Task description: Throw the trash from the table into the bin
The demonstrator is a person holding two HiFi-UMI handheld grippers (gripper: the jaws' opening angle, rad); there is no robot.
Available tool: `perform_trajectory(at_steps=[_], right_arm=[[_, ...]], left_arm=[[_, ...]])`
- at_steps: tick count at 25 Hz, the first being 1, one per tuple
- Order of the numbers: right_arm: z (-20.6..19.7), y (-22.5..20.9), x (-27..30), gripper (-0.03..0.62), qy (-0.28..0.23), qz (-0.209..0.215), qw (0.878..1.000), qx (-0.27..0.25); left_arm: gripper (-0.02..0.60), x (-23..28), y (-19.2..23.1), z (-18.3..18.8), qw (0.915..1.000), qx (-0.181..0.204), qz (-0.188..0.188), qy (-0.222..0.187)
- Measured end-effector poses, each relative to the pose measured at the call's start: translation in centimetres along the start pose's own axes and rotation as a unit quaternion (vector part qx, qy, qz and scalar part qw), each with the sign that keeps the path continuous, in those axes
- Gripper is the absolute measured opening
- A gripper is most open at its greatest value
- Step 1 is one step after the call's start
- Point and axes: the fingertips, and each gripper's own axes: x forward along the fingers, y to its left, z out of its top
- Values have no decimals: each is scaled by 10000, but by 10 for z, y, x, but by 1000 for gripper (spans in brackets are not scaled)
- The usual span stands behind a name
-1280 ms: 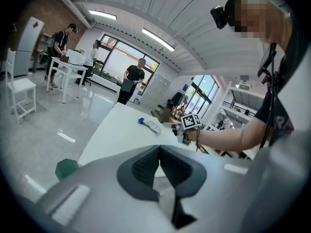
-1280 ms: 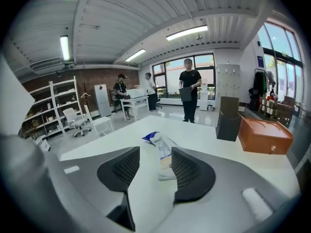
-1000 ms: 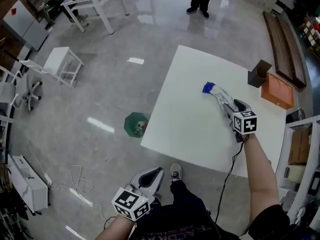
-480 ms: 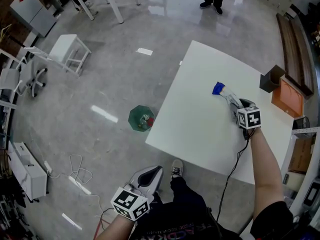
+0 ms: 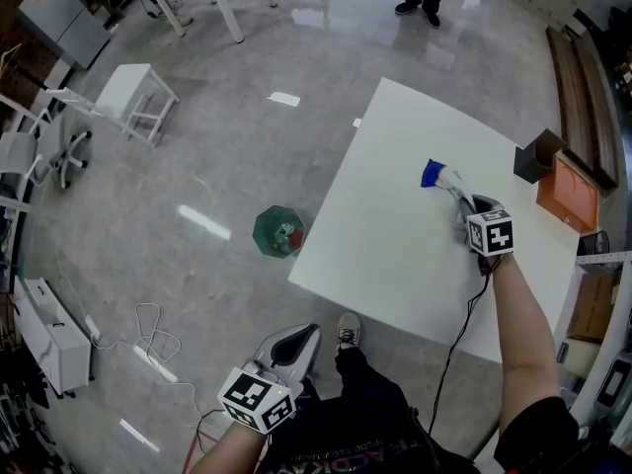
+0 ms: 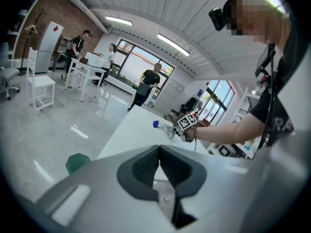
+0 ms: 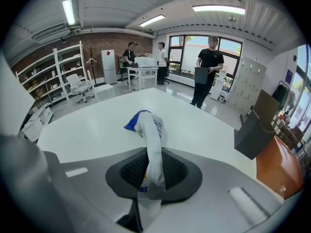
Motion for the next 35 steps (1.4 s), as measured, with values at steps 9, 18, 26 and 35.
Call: perform_trajectory(at_steps=[9, 18, 26, 35], right_arm=[[20, 22, -18, 34, -324, 34, 9993, -206], [50, 57, -55, 26, -967, 190, 9949, -221], [94, 112, -118, 25, -1925, 767, 9782, 95], [143, 232, -197, 25, -3028, 2018, 9307, 375]], left_arm=[[8, -10, 2, 3, 9999, 11, 11, -135], [9, -32, 3, 1, 9995, 20, 88, -306], [8, -53, 6, 5, 9985, 14, 133, -524], [9, -106, 28, 8, 9947, 16, 521, -888]])
